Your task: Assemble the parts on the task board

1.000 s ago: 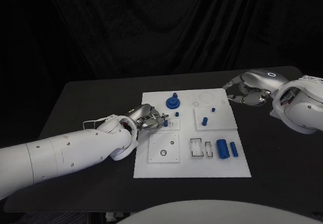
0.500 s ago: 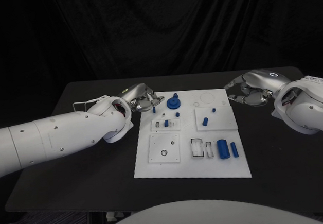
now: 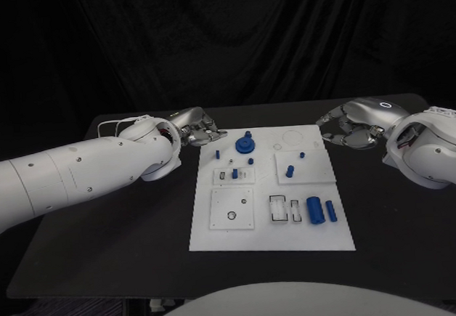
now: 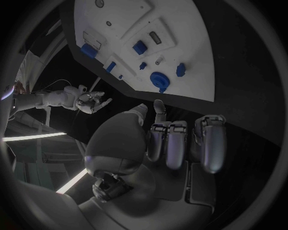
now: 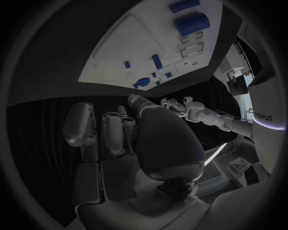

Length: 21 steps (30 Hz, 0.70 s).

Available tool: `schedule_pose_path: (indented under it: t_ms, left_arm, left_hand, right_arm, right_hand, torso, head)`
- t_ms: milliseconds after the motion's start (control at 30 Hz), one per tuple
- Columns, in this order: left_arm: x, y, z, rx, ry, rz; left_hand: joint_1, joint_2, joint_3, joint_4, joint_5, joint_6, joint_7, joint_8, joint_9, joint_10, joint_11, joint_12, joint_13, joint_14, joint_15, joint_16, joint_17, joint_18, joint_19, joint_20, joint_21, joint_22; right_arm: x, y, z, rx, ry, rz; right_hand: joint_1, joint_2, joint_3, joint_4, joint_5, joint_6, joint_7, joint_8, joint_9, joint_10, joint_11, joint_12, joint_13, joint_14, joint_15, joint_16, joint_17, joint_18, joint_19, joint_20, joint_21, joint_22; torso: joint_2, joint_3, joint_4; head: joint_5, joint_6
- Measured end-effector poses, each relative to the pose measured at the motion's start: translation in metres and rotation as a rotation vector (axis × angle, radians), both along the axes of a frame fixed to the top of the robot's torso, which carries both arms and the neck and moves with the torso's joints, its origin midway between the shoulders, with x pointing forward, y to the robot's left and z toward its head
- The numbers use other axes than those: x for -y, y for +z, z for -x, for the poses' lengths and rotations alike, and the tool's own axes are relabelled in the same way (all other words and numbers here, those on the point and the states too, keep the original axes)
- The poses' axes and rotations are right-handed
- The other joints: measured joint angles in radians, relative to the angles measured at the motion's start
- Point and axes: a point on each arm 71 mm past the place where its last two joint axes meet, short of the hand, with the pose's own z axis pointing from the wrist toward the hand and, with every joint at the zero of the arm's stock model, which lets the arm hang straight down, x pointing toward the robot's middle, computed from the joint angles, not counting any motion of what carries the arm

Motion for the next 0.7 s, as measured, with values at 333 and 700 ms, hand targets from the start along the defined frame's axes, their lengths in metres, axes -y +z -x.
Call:
schedule_pose_path:
  t_ms: [333,700]
  left_arm:
    - [-0.005,-0.013,-0.015,-0.134,0.033,-0.117]
    - [0.001,-0.02,-0.022,-0.206,0.041,-0.182]
  left_hand:
    - [-0.047,-0.005,-0.042,-0.004,0.0,0.005,0.009,-0.025,0.0,0.004,0.004,0.0,0.0,0.0,0.0,0.0,0.0,0.0,0.0,0.0,0.0,0.0]
    - [-0.051,-0.001,-0.055,-0.002,-0.008,0.013,0.009,-0.032,0.0,0.004,0.004,0.0,0.0,0.003,0.003,0.0,0.0,0.0,0.004,0.004,0.0,0.0]
  right_arm:
    - [-0.001,0.0,0.0,-0.001,0.002,-0.001]
    - [-0.002,0.0,0.0,-0.001,0.004,-0.002]
  right_hand:
    - [0.0,0.0,0.0,0.0,0.0,0.0,0.0,0.0,-0.001,0.0,0.0,0.0,0.0,0.0,0.0,0.0,0.0,0.0,0.0,0.0,-0.005,0.0]
    - [0.0,0.0,0.003,-0.003,0.0,0.0,0.0,0.0,-0.001,0.0,0.0,0.0,-0.001,0.0,0.0,0.0,0.0,0.0,0.0,0.0,-0.005,0.0]
  torso:
    - [0.003,-0.0025,0.0012]
    - [0.008,-0.002,0.0001]
  head:
    - [0.003,0.0]
    - [0.005,0.0]
